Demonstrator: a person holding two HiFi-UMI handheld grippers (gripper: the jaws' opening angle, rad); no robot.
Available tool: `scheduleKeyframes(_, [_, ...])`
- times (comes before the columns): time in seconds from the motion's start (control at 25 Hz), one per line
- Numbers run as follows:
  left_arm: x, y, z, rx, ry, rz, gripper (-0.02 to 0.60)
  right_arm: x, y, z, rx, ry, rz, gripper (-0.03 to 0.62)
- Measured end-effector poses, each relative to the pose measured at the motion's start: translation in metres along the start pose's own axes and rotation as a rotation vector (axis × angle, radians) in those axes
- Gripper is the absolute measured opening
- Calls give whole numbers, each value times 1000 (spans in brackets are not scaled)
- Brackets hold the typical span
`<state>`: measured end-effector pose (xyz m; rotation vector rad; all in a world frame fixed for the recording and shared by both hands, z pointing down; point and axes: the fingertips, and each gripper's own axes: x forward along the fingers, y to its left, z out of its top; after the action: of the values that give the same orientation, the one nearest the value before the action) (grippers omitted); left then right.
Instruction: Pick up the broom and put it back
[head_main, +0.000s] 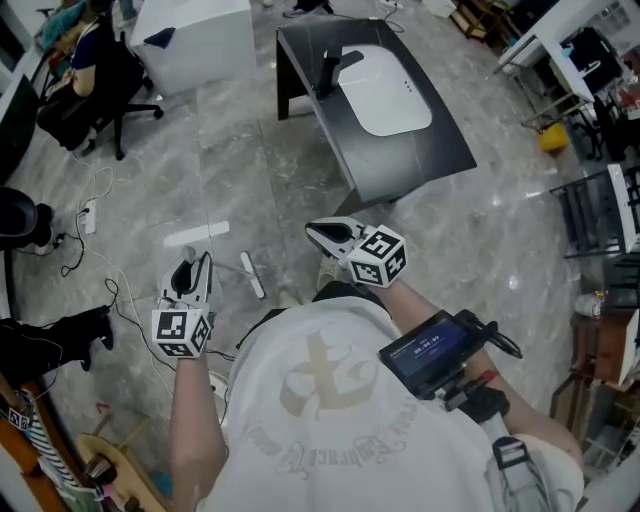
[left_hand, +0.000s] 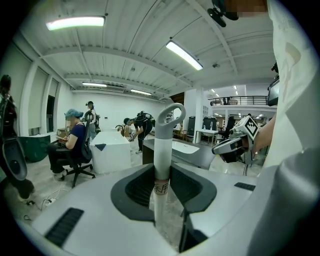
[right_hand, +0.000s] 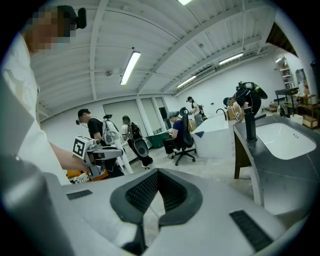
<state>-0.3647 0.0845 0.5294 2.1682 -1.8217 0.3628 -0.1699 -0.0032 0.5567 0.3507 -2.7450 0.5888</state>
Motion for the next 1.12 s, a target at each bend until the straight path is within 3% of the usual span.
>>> scheduleKeyframes(0.64, [-19, -15, -5, 21, -16, -23, 106, -22, 8, -18, 29, -4, -47, 17])
scheduleKeyframes(1.12, [9, -23, -6, 18, 24, -47, 106, -66, -11, -41, 106, -41, -177, 17])
